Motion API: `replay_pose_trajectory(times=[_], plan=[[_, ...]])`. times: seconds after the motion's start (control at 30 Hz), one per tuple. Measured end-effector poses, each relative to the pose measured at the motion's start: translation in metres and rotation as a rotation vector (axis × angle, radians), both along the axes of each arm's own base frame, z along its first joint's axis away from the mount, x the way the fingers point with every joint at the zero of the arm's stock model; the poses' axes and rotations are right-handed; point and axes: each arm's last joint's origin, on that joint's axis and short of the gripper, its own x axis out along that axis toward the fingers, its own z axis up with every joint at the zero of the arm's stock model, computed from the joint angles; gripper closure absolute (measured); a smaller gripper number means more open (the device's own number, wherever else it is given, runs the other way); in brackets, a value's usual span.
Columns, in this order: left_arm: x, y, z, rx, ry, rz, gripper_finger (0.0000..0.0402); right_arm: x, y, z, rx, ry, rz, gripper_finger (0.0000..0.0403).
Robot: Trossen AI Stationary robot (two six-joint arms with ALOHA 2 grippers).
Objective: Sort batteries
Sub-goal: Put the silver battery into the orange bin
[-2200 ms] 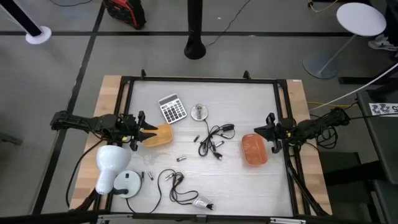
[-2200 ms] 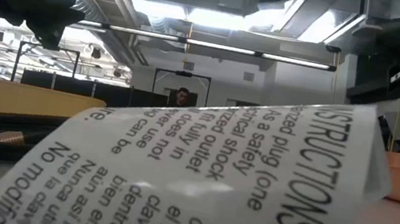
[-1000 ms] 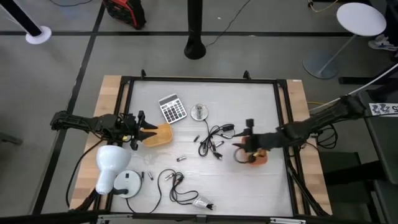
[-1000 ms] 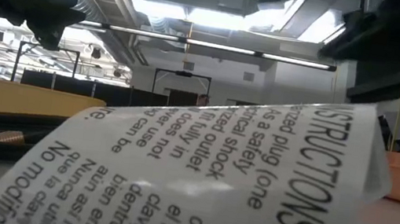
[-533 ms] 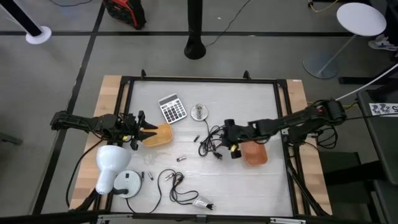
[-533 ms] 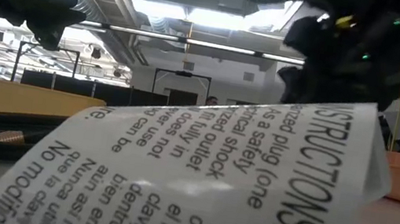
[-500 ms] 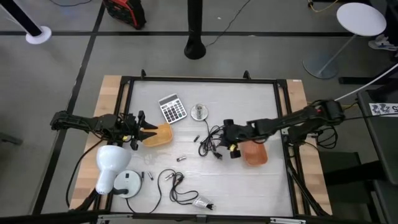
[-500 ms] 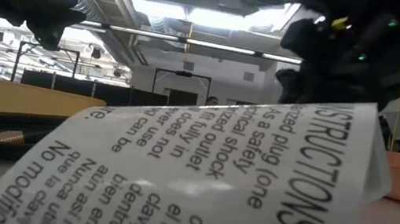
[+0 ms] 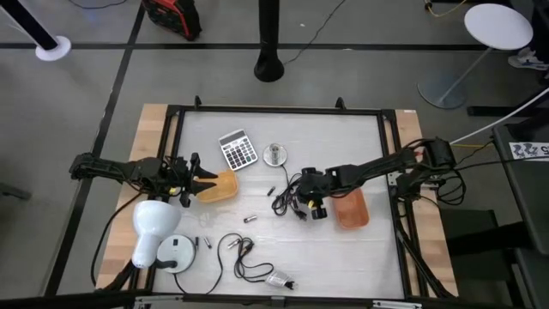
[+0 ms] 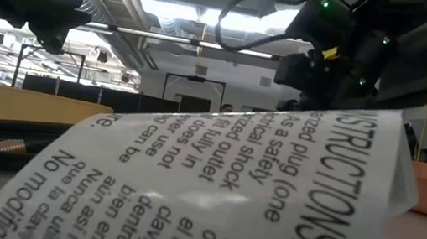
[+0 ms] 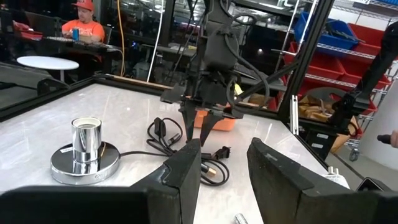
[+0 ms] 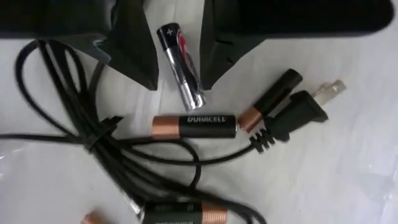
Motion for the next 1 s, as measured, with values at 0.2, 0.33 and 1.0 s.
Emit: replay_pose_trajectory(times=[0.2,0.33,1.0], plan=[[0.000,0.000,0.000,-0.006,0.000,-0.001,0.0279,0.000,-0.001,-0.011,-0.016,0.058,-0.017,0.0309],[0.000,0.000,0.000,-0.011,-0.003,0.000,0.0279,0.000,-0.001,-0.014,-0.003,0.071,-0.047,0.0311],[0.002,0.001,0.008,-0.140,-0.082,0.039,0.0279,0.019,0.002,0.026,0.017,0.116,-0.036,0.0386]])
